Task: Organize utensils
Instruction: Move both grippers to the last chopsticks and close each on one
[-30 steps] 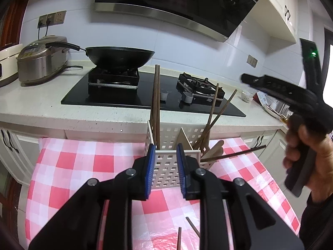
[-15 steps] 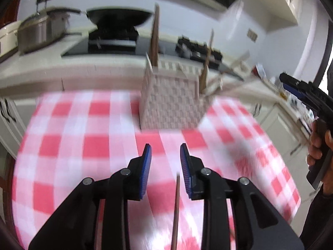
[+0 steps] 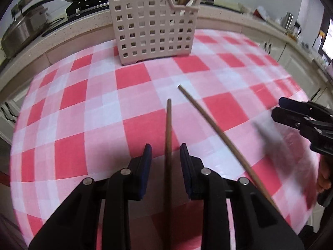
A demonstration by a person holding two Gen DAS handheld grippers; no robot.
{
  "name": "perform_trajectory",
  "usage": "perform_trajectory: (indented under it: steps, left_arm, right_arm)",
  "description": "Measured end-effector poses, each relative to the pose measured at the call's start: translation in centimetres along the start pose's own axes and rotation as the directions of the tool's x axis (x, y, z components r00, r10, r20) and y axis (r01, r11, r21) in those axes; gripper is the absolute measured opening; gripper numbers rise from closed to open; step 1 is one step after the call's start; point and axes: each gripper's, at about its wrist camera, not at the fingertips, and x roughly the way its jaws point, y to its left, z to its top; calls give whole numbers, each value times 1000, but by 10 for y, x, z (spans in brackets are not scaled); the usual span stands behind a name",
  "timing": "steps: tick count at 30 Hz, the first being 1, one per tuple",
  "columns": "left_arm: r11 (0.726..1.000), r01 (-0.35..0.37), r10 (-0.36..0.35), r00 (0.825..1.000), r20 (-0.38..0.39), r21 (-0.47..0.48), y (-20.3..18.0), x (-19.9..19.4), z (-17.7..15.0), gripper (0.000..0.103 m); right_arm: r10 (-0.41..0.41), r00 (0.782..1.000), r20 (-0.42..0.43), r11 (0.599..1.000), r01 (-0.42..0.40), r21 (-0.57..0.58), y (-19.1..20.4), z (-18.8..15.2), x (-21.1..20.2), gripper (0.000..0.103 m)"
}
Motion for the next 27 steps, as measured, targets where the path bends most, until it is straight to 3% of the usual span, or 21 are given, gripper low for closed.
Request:
perform_trajectory:
  steps: [4,9,21,27]
  left_arm:
    - [1000,-16,16,1000,-12,3,-1,1,-3,27]
    - [999,-36,37,999,-19,40,-9,1,-3,7]
    - [998,11,-8,999,46,-62,17,-16,1,6]
    - [994,25,-13,993,114,-104,35,-42,2,6]
  right_arm:
    - [22,1000,-19,999,-22,-39,11,-4,5,60]
    - [36,999,-40,998,-38,-58,20,-4,14,63]
    - [34,995,-91,991,-45,-130,55,3,40,63]
    - [-15,995,-98,985,-2,-174,71,10,51,49]
